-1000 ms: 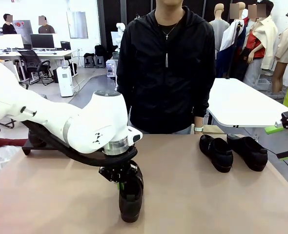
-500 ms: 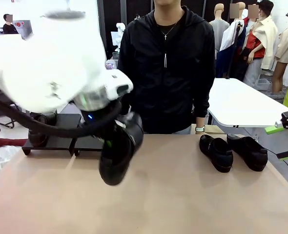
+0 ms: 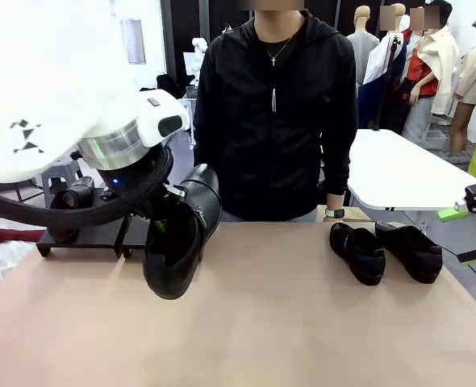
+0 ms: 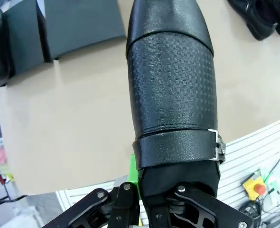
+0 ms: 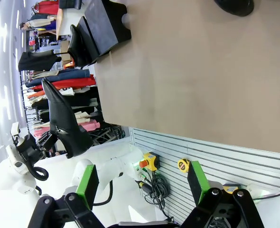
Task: Organize the shoes by placing them on the stand.
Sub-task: Place the Shoe from the middle of the table onto the Shoes Stand.
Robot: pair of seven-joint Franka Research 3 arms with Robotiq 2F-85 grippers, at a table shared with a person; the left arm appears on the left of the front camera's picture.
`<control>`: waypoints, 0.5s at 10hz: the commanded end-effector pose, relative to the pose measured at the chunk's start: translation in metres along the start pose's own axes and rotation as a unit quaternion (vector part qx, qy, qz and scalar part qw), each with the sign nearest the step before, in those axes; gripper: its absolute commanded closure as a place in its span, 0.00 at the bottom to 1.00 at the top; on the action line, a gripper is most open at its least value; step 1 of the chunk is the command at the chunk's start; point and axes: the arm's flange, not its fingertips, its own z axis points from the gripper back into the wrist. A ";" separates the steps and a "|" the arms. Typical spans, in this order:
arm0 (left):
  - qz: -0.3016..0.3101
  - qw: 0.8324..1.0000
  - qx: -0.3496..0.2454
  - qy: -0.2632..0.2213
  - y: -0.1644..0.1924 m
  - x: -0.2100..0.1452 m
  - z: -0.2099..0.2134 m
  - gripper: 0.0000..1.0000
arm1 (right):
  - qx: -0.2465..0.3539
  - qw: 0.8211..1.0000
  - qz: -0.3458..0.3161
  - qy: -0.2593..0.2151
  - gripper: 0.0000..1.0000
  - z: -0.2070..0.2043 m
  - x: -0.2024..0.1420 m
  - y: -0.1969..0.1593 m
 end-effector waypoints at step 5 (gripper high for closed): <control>0.109 0.993 -0.052 -0.019 0.120 0.054 -0.019 1.00 | 0.008 1.000 0.006 -0.001 0.00 0.002 0.001 0.001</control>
